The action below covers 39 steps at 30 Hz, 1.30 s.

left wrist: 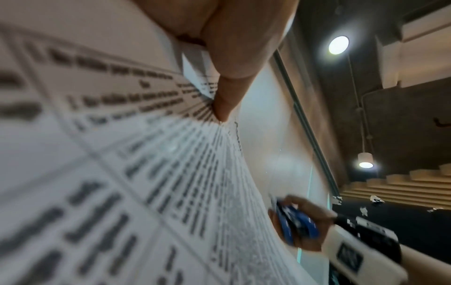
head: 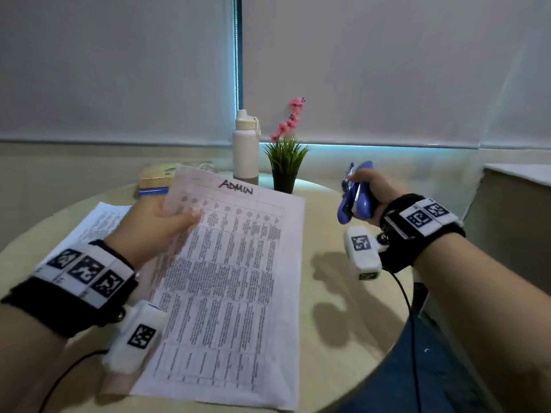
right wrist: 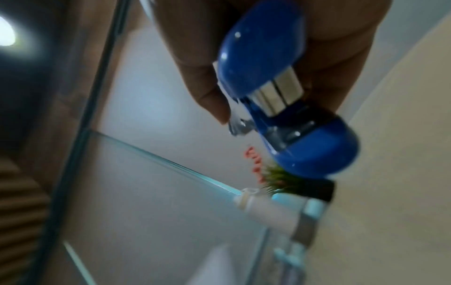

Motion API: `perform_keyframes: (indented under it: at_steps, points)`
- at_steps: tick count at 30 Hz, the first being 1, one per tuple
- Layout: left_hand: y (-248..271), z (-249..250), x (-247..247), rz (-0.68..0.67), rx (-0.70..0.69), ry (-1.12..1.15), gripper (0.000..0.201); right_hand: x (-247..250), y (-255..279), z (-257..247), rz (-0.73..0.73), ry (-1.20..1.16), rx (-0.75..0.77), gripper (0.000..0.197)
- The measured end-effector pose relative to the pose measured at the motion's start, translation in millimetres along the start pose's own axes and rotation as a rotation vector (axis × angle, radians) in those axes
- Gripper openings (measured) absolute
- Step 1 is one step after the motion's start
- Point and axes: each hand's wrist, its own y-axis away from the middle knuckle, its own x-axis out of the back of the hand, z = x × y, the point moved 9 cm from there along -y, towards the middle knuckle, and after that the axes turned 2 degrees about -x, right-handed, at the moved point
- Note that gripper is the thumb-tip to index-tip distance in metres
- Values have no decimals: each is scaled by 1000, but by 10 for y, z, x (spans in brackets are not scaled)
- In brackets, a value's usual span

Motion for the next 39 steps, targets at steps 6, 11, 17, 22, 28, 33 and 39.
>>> perform_keyframes:
  at_steps: [6,11,17,22,28,33,39]
  points:
    - [-28,-316,549,74,83,41,54,566,-301,504,101,1231,-275,24]
    - [-32,-401,663,81,132,47,50,501,-310,783,-7,1643,-364,34]
    - [9,-262,511,62,95,74,12,506,-392,868,9,1662,-329,43]
    - [-33,-346,475,60,94,105,12,580,-470,958,-2,1609,-338,45]
    - [-50,-237,318,51,65,130,8,343,-341,509,40,1314,-54,49]
    - [-97,-152,110,36,69,233,11,-254,318,608,-281,390,-199,56]
    - [-194,-125,-153,44,115,357,15,-626,697,780,-459,220,-148,42]
